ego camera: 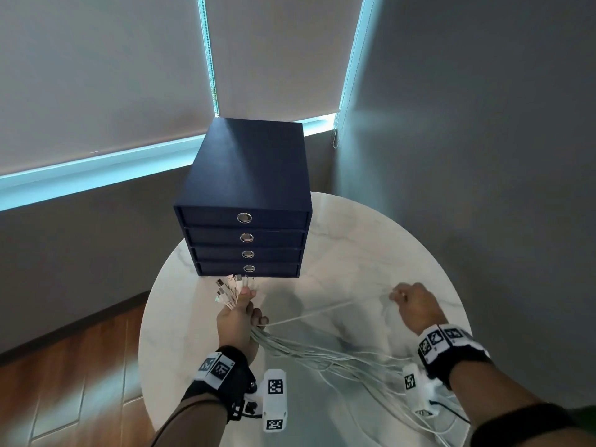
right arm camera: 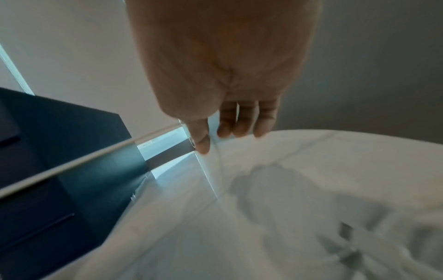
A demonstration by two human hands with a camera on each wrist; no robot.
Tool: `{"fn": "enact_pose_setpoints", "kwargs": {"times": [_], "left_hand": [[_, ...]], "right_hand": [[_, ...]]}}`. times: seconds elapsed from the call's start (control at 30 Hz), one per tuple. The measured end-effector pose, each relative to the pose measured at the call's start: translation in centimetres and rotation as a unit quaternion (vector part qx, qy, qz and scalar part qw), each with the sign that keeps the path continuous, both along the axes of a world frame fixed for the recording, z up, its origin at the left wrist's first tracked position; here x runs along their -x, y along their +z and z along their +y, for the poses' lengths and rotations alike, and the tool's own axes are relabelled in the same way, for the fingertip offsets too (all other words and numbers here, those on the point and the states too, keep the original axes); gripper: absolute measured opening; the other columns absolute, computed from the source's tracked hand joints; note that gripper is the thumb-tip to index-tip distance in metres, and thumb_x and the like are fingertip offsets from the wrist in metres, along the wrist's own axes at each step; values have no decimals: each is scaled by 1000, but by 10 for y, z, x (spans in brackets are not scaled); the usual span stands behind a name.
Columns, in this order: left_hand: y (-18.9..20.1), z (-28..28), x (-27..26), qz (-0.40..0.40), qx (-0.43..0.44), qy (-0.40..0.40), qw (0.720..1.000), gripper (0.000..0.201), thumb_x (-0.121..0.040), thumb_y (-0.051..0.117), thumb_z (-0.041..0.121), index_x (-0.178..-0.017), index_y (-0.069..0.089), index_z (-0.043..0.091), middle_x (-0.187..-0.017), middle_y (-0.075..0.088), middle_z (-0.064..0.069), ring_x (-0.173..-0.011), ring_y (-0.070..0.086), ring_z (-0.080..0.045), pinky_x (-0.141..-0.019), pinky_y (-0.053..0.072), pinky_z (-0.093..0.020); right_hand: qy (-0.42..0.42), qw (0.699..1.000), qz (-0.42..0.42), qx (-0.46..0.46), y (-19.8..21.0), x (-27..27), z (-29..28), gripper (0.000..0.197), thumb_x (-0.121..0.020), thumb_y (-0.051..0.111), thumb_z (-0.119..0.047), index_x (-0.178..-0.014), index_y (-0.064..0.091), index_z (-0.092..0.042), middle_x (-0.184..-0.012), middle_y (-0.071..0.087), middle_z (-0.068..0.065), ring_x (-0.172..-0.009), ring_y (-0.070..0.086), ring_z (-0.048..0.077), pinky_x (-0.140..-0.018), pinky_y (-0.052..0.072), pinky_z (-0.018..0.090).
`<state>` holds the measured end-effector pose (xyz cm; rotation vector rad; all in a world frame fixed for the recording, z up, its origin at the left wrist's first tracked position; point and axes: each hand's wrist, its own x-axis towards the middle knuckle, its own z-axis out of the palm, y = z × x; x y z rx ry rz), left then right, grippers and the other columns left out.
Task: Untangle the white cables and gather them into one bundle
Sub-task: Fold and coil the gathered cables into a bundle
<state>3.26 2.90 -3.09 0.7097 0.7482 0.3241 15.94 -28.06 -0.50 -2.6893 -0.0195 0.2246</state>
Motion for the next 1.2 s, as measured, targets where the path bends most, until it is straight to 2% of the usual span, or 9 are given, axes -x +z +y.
{"fn": "enact_pose_setpoints", "kwargs": {"times": [0.17, 0.4, 0.63, 0.77, 0.9, 0.97, 1.07, 1.13, 1.2], "left_hand": [[5, -3, -1, -12, -18, -24, 999, 22, -100, 58, 26, -83, 59, 11, -53, 23, 6, -41, 20, -8, -40, 16, -20], [3, -2, 0, -6, -23, -14, 1000, 22, -100, 57, 25, -83, 58, 11, -52, 25, 7, -39, 20, -7, -40, 14, -19], [11, -7, -5, -21, -24, -15, 999, 23, -101, 56, 27, -83, 54, 14, -52, 25, 7, -42, 19, -9, -38, 16, -18], [23, -11, -9, -38, -38, -30, 998, 24, -102, 55, 26, -81, 52, 16, -56, 24, 6, -44, 18, -9, -39, 16, -19], [30, -19, -14, -52, -40, -43, 997, 22, -102, 52, 25, -82, 54, 16, -58, 26, 5, -45, 19, -8, -40, 15, -21], [31, -25, -18, -55, -37, -48, 997, 23, -103, 51, 26, -82, 54, 16, -58, 27, 5, -44, 22, -7, -38, 18, -20], [37, -39, -25, -65, -17, -53, 996, 24, -104, 50, 27, -83, 52, 16, -57, 29, 6, -45, 28, -8, -39, 27, -21], [45, -46, -28, -80, 17, -49, 995, 24, -104, 49, 26, -82, 50, 16, -55, 31, 6, -47, 30, -9, -42, 32, -22], [52, -44, -31, -92, 48, -40, 994, 25, -105, 48, 24, -81, 49, 17, -54, 32, 6, -46, 30, -10, -45, 34, -23]], "right_hand": [[-107, 969, -115, -193, 45, -37, 6, 23, -85, 50, -10, -84, 65, -28, -81, 71, 4, -76, 69, 28, -79, 57, 45], [-160, 920, -263, -244, 88, -60, -10, 50, -86, 48, -1, -133, 50, -19, -129, 54, 9, -119, 53, 24, -108, 40, 38], [-220, 971, -96, -18, 32, -35, -76, 39, -88, 54, -6, -124, 56, 8, -127, 55, 31, -123, 48, 42, -103, 40, 42], [-125, 973, 105, 161, -2, 15, -92, 47, -92, 51, -19, -138, 50, -12, -144, 48, 13, -133, 46, 28, -108, 37, 35], [-188, 975, 102, 57, -17, 21, -64, 44, -90, 41, -27, -130, 54, -14, -134, 53, 13, -123, 51, 30, -103, 43, 41], [-109, 991, 41, -70, -3, 26, -21, 35, -94, 50, -35, -124, 58, -19, -129, 54, 9, -117, 54, 29, -101, 42, 35], [122, 963, 70, -229, 29, 62, 67, 55, -81, 70, -51, -130, 53, -32, -124, 57, -13, -114, 54, 5, -93, 43, 21], [227, 946, 122, -195, 38, 88, 115, 68, -75, 72, -56, -134, 41, -39, -123, 60, -14, -109, 57, 3, -90, 47, 24], [258, 951, 106, -135, 26, 98, 142, 52, -84, 65, -43, -128, 41, -31, -112, 68, -1, -96, 65, 18, -79, 48, 28]]}}
